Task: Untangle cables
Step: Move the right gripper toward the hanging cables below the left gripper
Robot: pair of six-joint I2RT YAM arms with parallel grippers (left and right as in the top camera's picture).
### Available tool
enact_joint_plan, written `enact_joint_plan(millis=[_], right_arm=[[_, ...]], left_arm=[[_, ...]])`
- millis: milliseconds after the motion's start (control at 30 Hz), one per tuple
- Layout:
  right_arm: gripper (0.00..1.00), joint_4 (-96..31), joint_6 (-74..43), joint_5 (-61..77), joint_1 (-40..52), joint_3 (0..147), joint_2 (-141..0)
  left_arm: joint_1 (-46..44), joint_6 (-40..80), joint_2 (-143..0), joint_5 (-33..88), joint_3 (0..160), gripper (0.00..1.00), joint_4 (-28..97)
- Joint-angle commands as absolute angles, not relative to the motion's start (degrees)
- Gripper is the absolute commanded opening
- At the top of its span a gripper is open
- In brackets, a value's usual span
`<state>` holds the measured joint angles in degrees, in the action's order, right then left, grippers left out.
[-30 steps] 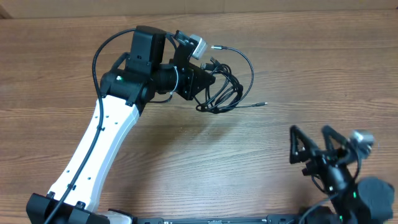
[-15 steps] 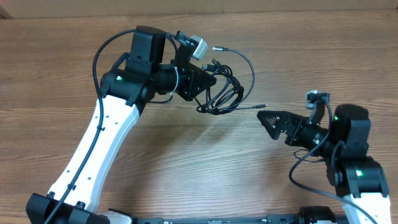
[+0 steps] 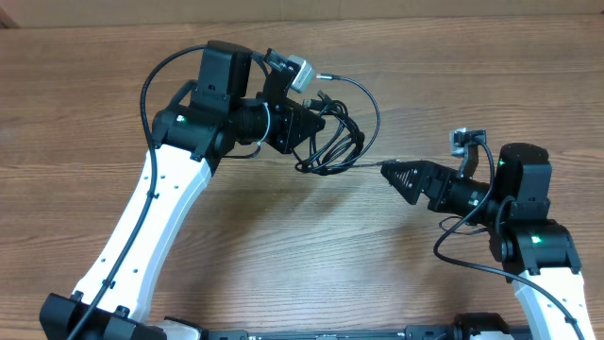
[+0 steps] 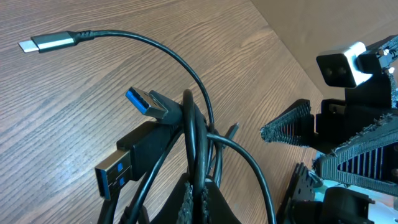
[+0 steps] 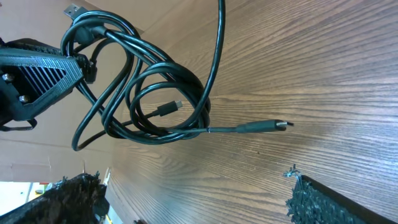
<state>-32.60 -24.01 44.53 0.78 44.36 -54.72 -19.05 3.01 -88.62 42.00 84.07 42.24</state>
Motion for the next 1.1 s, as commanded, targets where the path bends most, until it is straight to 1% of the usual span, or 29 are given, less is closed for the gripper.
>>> enact_joint_plan(millis=[0, 200, 267, 400, 600, 700, 800, 967, 1067], right_arm=[[1.00, -32.2, -24.0, 41.5, 0.6, 46.1, -54.6], [1.00, -31.4, -23.7, 43.5, 0.6, 46.1, -54.6], [1.00, -27.7, -16.0, 52.4, 0.7, 46.2, -54.6], [0.93, -24.0, -14.3, 56.8, 0.8, 46.7, -54.6], [0.93, -24.1, -10.4, 57.0, 2.3, 49.2, -54.6], [0.93, -24.0, -8.4, 56.9, 4.0, 50.6, -54.6], [0.92, -23.3, -8.4, 56.9, 5.8, 50.8, -54.6], [0.92, -23.7, -5.6, 56.4, 9.0, 50.8, -54.6], [0.92, -23.7, -5.4, 53.7, 9.2, 50.8, -54.7]], left_arm=[[-19.3, 2.8, -86.9, 42.4, 86.0, 0.04, 42.5], [-19.3, 2.7, -86.9, 42.4, 86.0, 0.04, 43.1], [-19.3, 1.2, -86.9, 42.5, 86.0, 0.04, 44.8], [-19.3, -2.3, -86.9, 44.2, 86.0, 0.04, 47.4], [-19.3, -10.7, -86.9, 47.7, 86.0, 0.04, 51.7], [-19.3, -11.6, -86.9, 48.3, 86.0, 0.04, 51.6], [-19.3, -11.6, -86.9, 49.6, 86.0, 0.04, 50.2], [-19.5, -11.6, -86.9, 56.5, 86.0, 0.04, 44.6], [-20.5, -11.6, -86.9, 59.6, 86.0, 0.04, 43.0]])
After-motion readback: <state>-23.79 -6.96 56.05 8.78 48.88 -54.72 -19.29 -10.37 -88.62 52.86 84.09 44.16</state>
